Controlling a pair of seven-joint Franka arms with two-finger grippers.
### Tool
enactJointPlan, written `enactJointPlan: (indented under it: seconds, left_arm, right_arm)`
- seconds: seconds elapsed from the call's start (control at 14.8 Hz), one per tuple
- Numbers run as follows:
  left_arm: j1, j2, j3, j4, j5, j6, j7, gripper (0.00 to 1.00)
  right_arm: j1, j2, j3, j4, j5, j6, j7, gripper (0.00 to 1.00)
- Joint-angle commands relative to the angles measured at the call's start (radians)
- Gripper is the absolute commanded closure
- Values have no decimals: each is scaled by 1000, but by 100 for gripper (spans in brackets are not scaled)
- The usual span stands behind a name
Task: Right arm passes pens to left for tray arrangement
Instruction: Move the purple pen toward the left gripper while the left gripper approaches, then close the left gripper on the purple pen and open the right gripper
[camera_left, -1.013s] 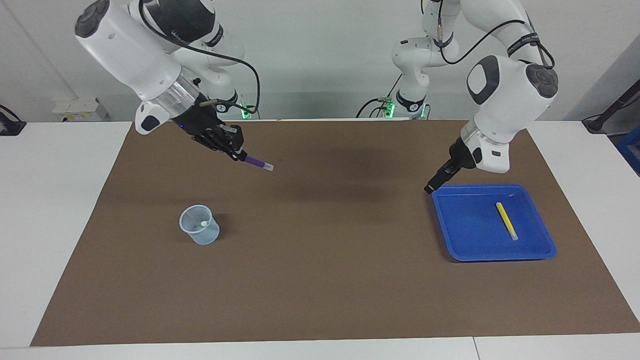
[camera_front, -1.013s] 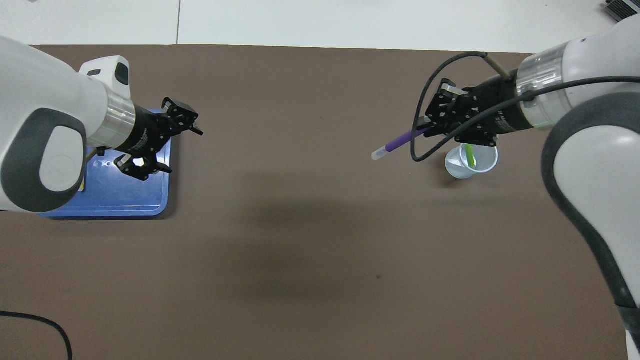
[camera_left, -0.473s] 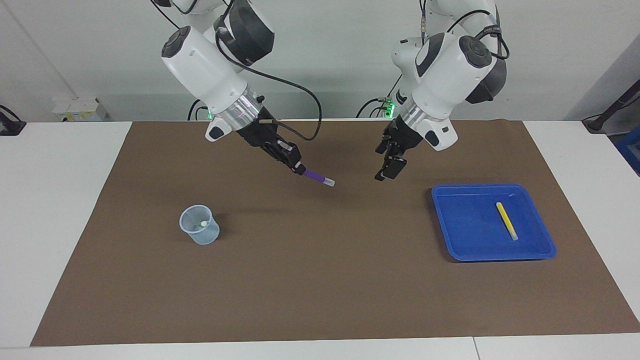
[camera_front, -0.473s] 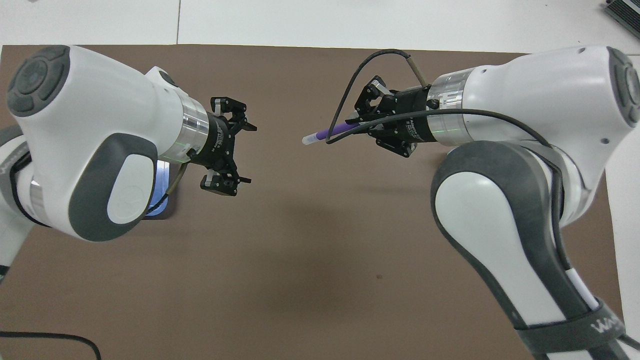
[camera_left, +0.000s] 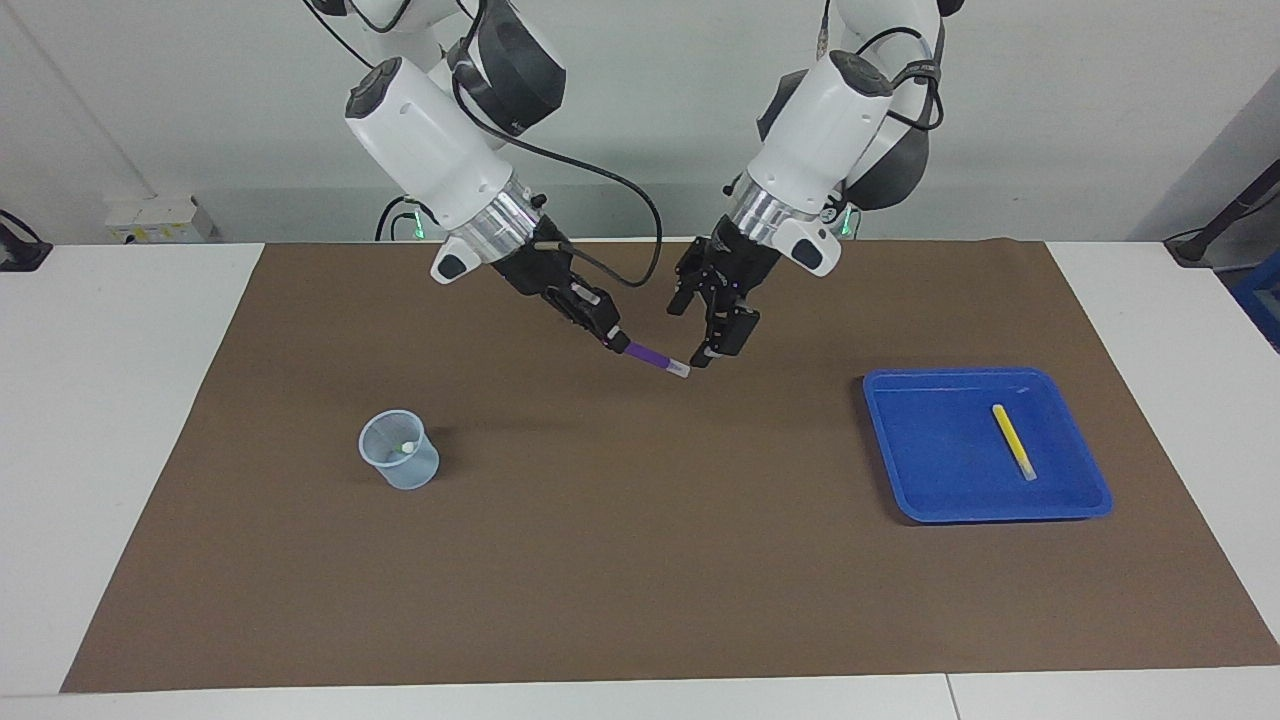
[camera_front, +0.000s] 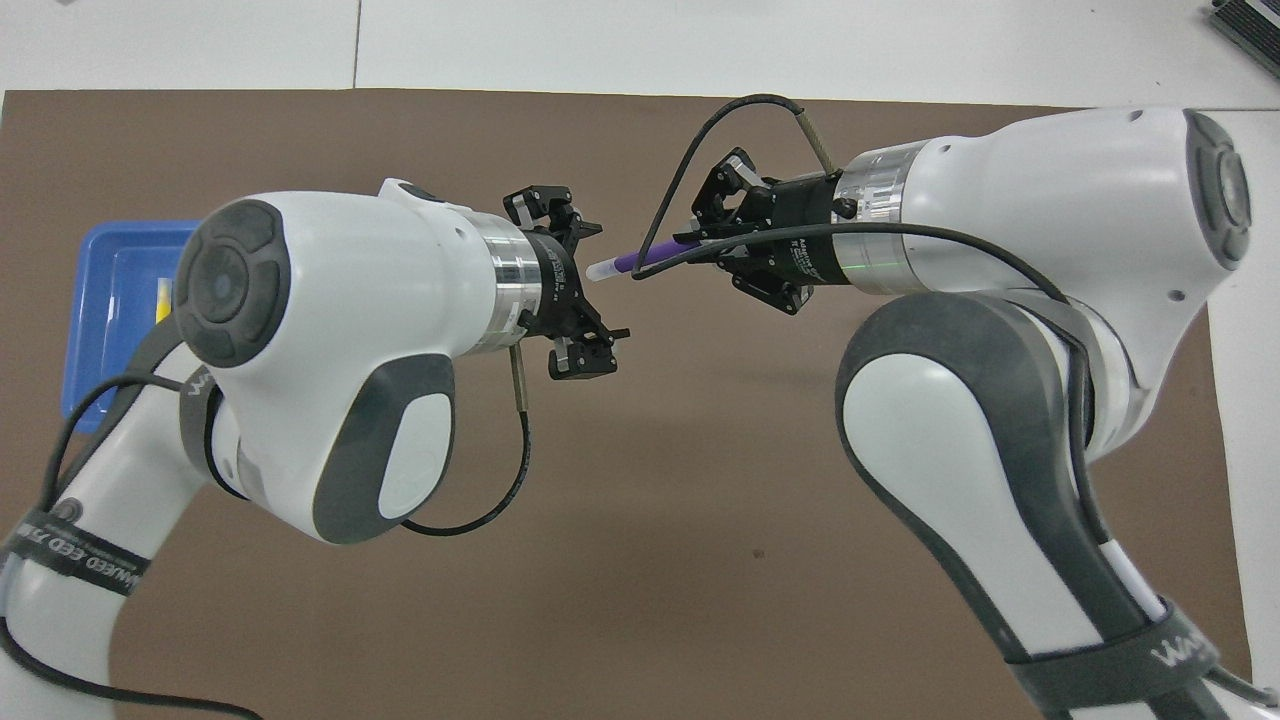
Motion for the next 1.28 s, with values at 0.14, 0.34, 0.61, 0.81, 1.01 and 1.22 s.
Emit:
enactJointPlan:
  seconds: [0.14,0.34,0.61,0.81,1.01,1.22]
  left_arm:
    - [-48,-18,14,-59,-16,86,-38,0]
    - [-61,-18,15,-82,-14,145,-90,8]
    - [-48,-16,17,-81,-16,149,-91,34]
    - [-52,-16,18,-81,-14,171,-88,54]
    - [-57,-13,18,-84,-10,180,-87,54]
    - [-64,-4,20,-91,-8,210,-85,53]
  right_arm:
    - [7,2,-1,-15,28,27,9,98]
    - [7,2,-1,-21,28,27,6,98]
    - [9,4,-1,-21,28,29,7,98]
    - [7,4,-1,-21,28,29,4,98]
    - [7,4,-1,-21,28,29,3,98]
    - [7,2,-1,-24,28,27,0,98]
